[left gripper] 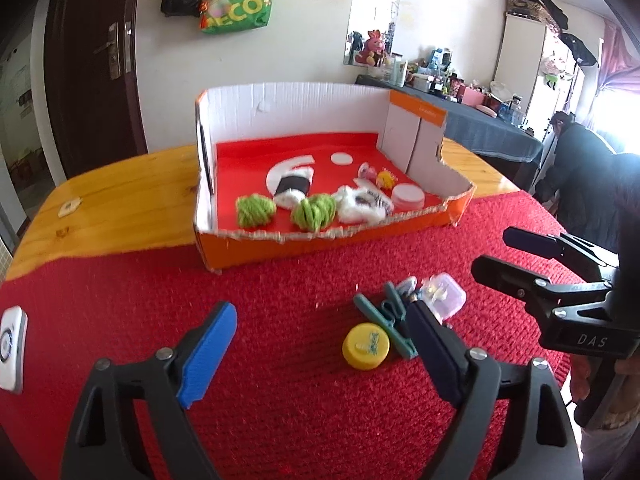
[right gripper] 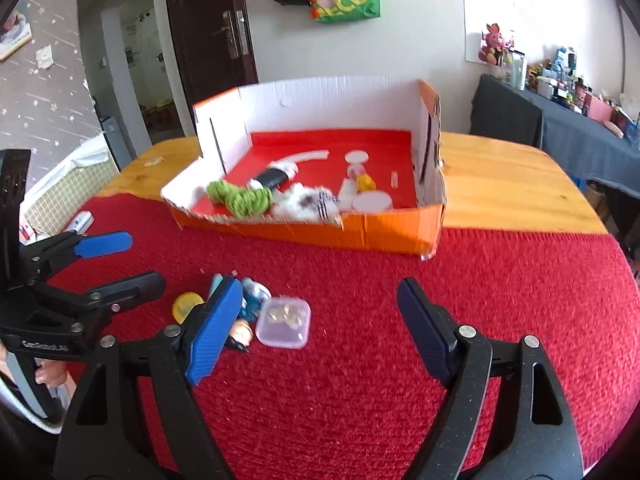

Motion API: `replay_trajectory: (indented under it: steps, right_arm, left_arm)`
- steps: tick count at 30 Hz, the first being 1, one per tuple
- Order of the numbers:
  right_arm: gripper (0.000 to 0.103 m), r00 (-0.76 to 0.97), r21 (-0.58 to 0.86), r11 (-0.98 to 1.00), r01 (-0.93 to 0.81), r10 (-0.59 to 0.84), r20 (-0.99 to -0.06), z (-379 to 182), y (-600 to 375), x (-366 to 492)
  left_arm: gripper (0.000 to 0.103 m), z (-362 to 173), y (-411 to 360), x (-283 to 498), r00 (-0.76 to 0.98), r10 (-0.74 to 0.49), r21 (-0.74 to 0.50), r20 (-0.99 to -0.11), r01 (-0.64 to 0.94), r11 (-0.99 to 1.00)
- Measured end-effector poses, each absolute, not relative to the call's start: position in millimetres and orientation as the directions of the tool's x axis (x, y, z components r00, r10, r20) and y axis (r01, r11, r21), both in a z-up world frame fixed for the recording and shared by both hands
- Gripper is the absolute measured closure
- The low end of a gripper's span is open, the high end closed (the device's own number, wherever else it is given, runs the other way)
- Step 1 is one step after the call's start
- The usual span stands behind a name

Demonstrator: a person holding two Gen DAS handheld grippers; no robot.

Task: Organize objects
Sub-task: 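Lift both open tools out of the box back toward the items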

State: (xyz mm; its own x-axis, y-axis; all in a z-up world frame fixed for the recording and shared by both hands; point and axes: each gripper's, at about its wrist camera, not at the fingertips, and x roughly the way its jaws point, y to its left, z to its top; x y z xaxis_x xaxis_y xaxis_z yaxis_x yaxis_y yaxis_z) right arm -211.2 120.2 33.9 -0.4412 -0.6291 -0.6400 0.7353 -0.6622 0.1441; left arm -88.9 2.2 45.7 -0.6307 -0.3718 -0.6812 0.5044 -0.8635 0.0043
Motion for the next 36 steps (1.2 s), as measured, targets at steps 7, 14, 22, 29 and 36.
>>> replay_trajectory:
  steps: [7, 14, 22, 29, 36]
  right_arm:
    - [0.023, -0.402, 0.158, -0.660, 0.734, -0.611, -0.682, 14, 119, -210]
    - [0.023, -0.350, 0.185, -0.642, 0.744, -0.610, -0.710, 7, 116, -213]
    - [0.023, -0.311, 0.197, -0.640, 0.743, -0.591, -0.744, 1, 110, -218]
    - [0.023, -0.326, 0.148, -0.648, 0.747, -0.551, -0.768, 0, 100, -220]
    - [0.023, -0.355, 0.095, -0.652, 0.752, -0.523, -0.775, -2, 97, -220]
  left_arm:
    - [0.013, 26, 1, -87, -0.597, -0.357, -0.014, -0.719, 0.525, -0.851]
    - [0.013, 17, 5, -90, -0.574, -0.344, 0.009, -0.743, 0.505, -0.863]
    - [0.013, 9, 5, -96, -0.545, -0.330, 0.026, -0.771, 0.491, -0.871]
    - [0.013, 8, 3, -104, -0.516, -0.350, 0.066, -0.782, 0.489, -0.870]
    - [0.013, 8, -8, -106, -0.495, -0.379, 0.097, -0.782, 0.504, -0.858]
